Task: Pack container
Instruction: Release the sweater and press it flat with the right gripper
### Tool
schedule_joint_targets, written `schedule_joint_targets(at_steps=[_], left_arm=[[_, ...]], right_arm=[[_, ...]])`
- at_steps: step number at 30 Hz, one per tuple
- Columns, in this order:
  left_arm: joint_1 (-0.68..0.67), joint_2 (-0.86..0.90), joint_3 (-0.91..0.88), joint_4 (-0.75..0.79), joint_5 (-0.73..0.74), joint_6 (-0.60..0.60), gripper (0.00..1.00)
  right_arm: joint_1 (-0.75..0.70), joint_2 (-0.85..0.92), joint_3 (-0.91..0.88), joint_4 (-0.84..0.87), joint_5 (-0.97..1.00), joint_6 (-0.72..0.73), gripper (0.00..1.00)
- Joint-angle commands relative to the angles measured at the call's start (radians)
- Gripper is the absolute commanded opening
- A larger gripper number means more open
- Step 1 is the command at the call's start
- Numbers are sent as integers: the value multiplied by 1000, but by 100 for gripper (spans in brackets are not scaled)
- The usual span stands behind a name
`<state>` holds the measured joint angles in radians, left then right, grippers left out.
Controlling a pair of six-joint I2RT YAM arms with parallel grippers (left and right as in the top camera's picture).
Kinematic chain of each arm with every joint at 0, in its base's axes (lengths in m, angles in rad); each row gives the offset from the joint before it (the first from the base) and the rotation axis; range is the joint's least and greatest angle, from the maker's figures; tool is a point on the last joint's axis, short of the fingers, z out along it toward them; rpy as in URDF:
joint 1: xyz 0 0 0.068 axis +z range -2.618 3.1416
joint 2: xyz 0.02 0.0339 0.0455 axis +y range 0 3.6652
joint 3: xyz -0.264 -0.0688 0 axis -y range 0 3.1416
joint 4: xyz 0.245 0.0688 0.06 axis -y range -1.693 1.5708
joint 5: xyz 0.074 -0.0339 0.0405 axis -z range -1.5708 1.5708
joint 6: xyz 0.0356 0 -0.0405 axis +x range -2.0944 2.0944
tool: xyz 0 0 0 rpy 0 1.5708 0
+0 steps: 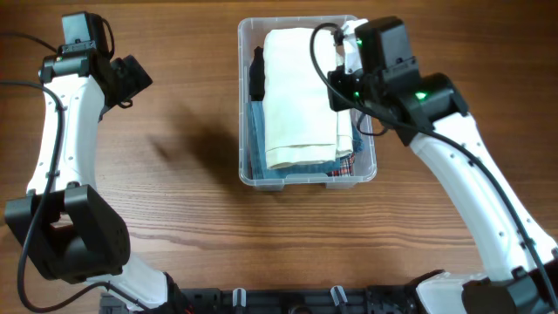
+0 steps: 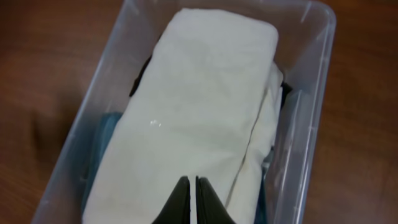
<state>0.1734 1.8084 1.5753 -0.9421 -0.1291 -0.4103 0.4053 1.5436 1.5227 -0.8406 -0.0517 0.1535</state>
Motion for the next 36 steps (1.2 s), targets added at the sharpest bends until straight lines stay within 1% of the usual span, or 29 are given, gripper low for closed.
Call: schedule_joint_targets(at_steps=[1,6,9,12,15,19,26,31,34,36], left_arm=[[8,4,-6,2,5,-17,100],[8,4,-6,2,5,-17,100],[8,4,-6,2,5,-17,100],[8,4,-6,2,5,-17,100],[8,4,-6,2,5,-17,100],[8,4,-6,2,5,-17,100],[8,4,-6,2,5,-17,100],[8,4,-6,2,5,-17,100],[8,4,-6,2,5,-17,100],[8,4,-6,2,5,-17,100]], right_arm=[[4,27,-34,-34,-66,32,4],[5,91,-177,4,-66,62,4],[7,125,-267,24,-101,64,4],[7,155,-371,81,-115,69,4],[7,161,-430,117,-115,76,4],[7,148,-395,116,-139,81,4],[16,46,-211,66,-279,82,4],[84,28,-211,72,-285,81,4],[141,52,-230,124,-281,82,4],[173,73,-254,154,-240,86,4]])
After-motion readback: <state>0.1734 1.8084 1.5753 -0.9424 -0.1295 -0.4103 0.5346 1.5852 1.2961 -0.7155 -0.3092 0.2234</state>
